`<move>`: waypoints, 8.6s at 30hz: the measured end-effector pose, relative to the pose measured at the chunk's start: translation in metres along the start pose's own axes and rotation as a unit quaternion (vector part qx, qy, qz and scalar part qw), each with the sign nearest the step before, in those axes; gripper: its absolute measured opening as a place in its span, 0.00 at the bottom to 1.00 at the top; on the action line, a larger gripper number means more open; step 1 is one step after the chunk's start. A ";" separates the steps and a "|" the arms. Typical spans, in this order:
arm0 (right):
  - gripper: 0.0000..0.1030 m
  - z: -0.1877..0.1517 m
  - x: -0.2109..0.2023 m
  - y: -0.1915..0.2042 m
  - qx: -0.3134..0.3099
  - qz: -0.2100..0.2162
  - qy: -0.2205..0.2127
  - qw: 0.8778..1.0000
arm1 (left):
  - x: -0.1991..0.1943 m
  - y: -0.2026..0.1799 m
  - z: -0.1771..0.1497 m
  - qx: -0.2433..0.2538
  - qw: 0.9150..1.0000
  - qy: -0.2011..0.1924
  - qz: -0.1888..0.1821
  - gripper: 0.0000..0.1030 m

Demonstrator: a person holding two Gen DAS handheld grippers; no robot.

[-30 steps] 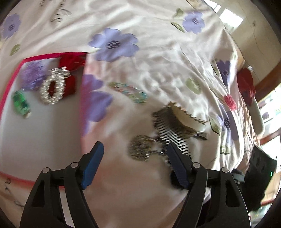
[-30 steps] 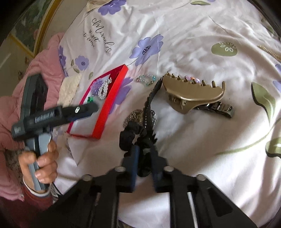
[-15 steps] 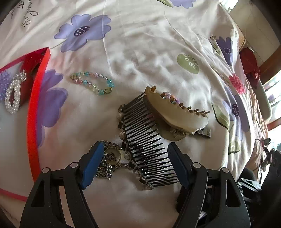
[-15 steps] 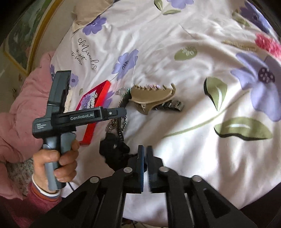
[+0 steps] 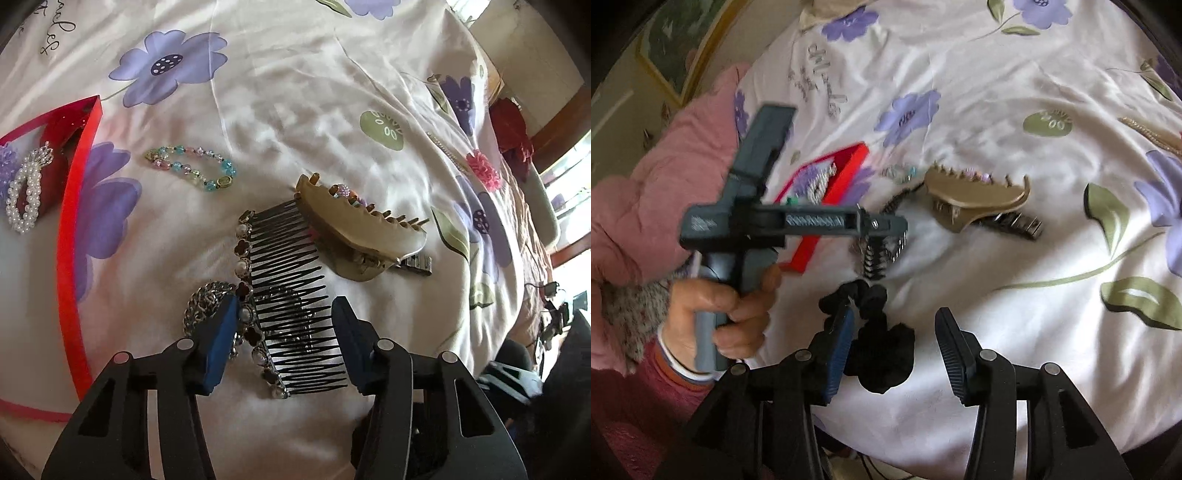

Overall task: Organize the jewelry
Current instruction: 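Grasp the black-toothed rhinestone comb with the left tool while the right tool grasps the black scrunchie, then carry comb and scrunchie into the box, opening the left tool while the right lowers the scrunchie, then move both open tools back toward the silver chain and beige claw clip, then grasp the silver chain necklace with the left tool while the right tool grasps the beige claw clip, then carry chain and claw clip into the box and open both tools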

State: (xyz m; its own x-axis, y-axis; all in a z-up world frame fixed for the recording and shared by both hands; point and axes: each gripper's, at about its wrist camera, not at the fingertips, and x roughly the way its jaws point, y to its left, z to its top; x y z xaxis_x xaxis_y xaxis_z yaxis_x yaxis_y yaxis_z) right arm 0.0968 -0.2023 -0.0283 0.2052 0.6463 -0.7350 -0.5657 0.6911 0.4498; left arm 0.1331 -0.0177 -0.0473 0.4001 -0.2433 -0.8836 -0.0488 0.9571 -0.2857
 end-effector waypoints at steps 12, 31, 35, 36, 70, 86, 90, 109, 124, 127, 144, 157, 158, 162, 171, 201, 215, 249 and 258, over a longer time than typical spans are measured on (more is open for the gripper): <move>0.08 -0.008 0.011 -0.001 0.015 -0.009 0.021 1.000 | -0.038 0.015 -0.015 -0.007 0.999 -0.035 -0.015 0.49; 0.08 0.036 0.020 0.032 0.024 0.036 -0.019 0.999 | -0.120 0.083 -0.039 -0.056 0.989 -0.134 0.007 0.48; 0.08 0.051 0.035 0.045 0.017 0.049 -0.016 0.999 | -0.133 0.104 -0.042 -0.075 0.985 -0.151 0.020 0.48; 0.08 0.055 0.039 0.049 0.015 0.051 -0.015 0.998 | -0.137 0.111 -0.043 -0.081 0.984 -0.155 0.023 0.48; 0.08 0.162 0.207 0.126 -0.019 0.042 0.032 0.998 | -0.109 0.245 -0.015 -0.146 0.970 -0.157 0.115 0.48; 0.14 0.164 0.230 0.122 -0.023 0.028 0.048 0.998 | -0.084 0.255 -0.013 -0.153 0.974 -0.116 0.122 0.50; 0.18 0.164 0.230 0.122 -0.022 0.031 0.049 0.998 | -0.083 0.254 -0.014 -0.153 0.974 -0.113 0.127 0.50; 0.66 0.158 0.174 0.119 -0.010 0.023 0.013 1.000 | -0.112 0.232 -0.026 -0.162 0.970 -0.138 0.117 0.63; 0.94 0.109 0.078 0.074 0.005 -0.064 -0.011 0.998 | -0.123 0.175 -0.049 -0.136 0.977 -0.142 0.085 0.73; 0.99 0.098 0.053 0.063 0.009 -0.080 -0.032 0.996 | -0.122 0.163 -0.050 -0.127 0.979 -0.139 0.079 0.73; 1.00 0.046 -0.014 -0.019 0.084 -0.082 -0.065 0.991 | -0.097 0.104 -0.053 -0.074 0.990 -0.107 0.058 0.74; 1.00 0.060 -0.008 -0.019 -0.014 -0.122 -0.028 0.992 | -0.065 0.060 -0.048 -0.017 0.996 -0.065 0.054 0.74; 1.00 0.063 -0.006 -0.019 -0.022 -0.128 -0.021 0.991 | -0.063 0.056 -0.047 -0.011 0.997 -0.062 0.054 0.74; 1.00 0.075 -0.002 -0.016 -0.057 -0.117 -0.012 0.991 | -0.055 0.046 -0.044 0.010 0.997 -0.054 0.055 0.74; 0.98 0.100 0.024 -0.013 -0.125 -0.105 0.019 0.986 | -0.025 0.026 -0.028 0.061 0.996 -0.025 0.053 0.74; 0.45 0.106 0.041 -0.037 -0.071 -0.066 0.022 0.995 | -0.056 0.031 -0.025 0.050 0.996 -0.075 -0.004 0.07; 0.45 0.099 0.012 -0.006 -0.011 0.011 -0.045 0.999 | -0.149 0.051 -0.014 0.022 0.984 -0.177 -0.017 0.06; 0.45 0.117 0.128 0.145 -0.061 0.122 0.008 0.991 | -0.209 0.197 -0.059 -0.111 0.966 -0.224 0.067 0.06; 0.45 0.120 0.176 0.155 -0.062 0.096 0.034 0.993 | -0.167 0.240 -0.069 -0.150 0.971 -0.166 0.083 0.06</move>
State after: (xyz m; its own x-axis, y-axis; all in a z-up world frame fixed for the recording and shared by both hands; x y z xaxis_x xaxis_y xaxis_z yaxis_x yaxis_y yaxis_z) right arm 0.1407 0.0576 -0.0270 0.0311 0.7362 -0.6761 -0.6841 0.5088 0.5226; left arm -0.0090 0.2417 0.0064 0.6348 0.0232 -0.7723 -0.3832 0.8774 -0.2886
